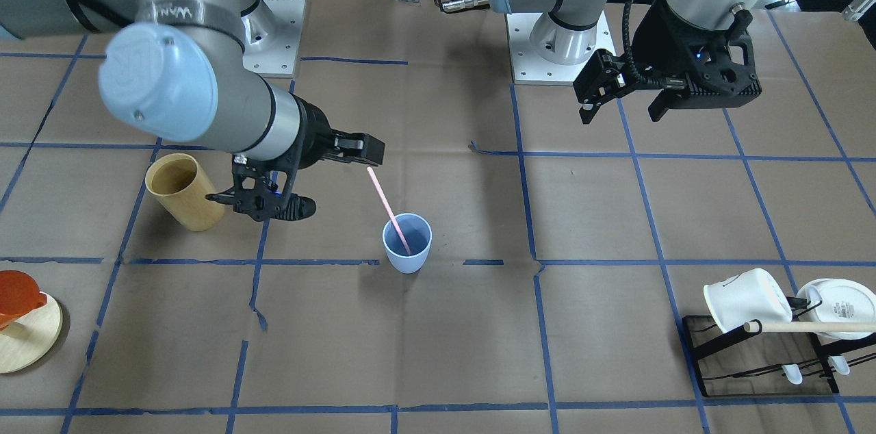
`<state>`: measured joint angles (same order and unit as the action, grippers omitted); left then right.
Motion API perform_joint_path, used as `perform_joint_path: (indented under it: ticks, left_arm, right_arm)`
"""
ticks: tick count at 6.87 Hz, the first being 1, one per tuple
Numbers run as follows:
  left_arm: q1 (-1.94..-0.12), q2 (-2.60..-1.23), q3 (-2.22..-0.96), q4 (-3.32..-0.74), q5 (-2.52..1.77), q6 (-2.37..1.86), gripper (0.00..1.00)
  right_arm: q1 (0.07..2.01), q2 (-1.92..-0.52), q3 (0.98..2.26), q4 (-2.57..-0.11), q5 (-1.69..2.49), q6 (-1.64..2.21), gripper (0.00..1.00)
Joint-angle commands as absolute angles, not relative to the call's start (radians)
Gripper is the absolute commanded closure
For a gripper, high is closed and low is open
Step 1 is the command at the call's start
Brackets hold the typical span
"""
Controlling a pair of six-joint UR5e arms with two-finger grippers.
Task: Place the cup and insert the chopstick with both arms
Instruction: 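Open the right gripper and lift it away from the blue cup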
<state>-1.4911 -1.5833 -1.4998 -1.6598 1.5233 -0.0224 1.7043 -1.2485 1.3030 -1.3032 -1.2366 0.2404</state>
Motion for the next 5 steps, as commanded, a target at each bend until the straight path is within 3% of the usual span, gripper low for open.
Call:
perform_joint_path:
  ticks: [1, 2, 3, 4, 5]
  left_arm:
    - [-1.491, -1.585, -1.5, -1.658, 1.526, -0.006, 0.0]
    - [-1.491, -1.585, -1.493, -1.658, 1.523, -0.006, 0.01]
    - [-1.493, -1.58, -1.491, -1.66, 1.525, -0.003, 0.03]
    - [-1.494, -1.585, -1.496, -1.658, 1.537, -0.002, 0.06]
    - [-1.494, -1.58, -1.502, -1.658, 1.54, 0.009, 0.05]
  right_arm:
    - [1.704, -1.349, 1.348, -1.331, -1.418, 0.121, 0.2]
    - [1.703, -1.426, 1.453, -1.351, -1.431, 0.094, 0.23]
    - [1.698, -1.501, 1.597, -1.512, -1.457, 0.051, 0.15]
    - [1.684, -1.553, 1.702, -1.642, -1.573, 0.022, 0.0]
    - [1.651, -1.578, 1.709, -1.628, -1.609, 0.011, 0.0]
